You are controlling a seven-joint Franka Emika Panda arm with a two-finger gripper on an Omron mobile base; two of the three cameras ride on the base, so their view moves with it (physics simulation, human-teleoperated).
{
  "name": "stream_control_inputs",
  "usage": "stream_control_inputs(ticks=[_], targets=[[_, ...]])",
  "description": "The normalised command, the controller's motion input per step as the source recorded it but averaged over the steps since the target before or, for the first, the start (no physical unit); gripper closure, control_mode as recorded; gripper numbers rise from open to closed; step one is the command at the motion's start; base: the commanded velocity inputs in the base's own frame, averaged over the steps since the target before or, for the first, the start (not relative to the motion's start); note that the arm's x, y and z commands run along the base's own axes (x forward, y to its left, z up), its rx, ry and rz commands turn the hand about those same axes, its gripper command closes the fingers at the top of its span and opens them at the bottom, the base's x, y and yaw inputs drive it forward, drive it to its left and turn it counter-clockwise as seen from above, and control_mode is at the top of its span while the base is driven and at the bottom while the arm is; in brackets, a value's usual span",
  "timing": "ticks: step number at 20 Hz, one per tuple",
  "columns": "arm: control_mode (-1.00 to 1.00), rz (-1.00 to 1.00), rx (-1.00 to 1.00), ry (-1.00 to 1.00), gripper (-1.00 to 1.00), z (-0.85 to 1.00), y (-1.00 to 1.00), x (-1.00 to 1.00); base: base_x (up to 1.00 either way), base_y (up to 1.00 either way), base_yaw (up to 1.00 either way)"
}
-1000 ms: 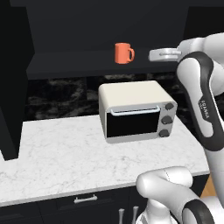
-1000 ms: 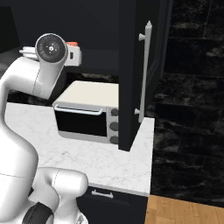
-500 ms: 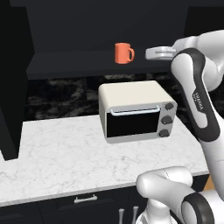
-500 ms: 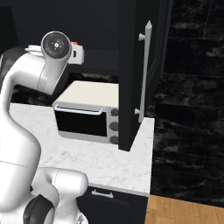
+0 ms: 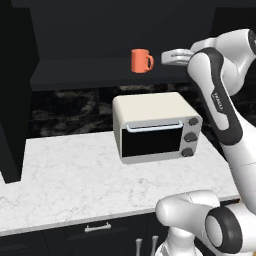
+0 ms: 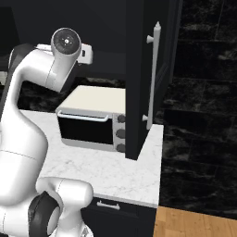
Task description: Gather all objects into one cabinet and sort the glasses and bowls to opposite sides.
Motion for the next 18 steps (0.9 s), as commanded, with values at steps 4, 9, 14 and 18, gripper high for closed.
stream_control_inputs(ticks=[4,9,14,18], targets=[[-1.00,0.00,0.00,0.03,-1.00,-0.05,0.00,0.32,0.00,0.00,0.00],[-1.00,0.00,0.00,0.01,-1.00,-0.02,0.01,0.22,0.00,0.00,0.00],[-1.00,0.00,0.00,0.00,-1.00,-0.12,0.15,0.23,0.00,0.00,0.00],[-1.00,0.00,0.00,0.00,-1.00,-0.22,0.22,0.20,0.00,0.00,0.00]])
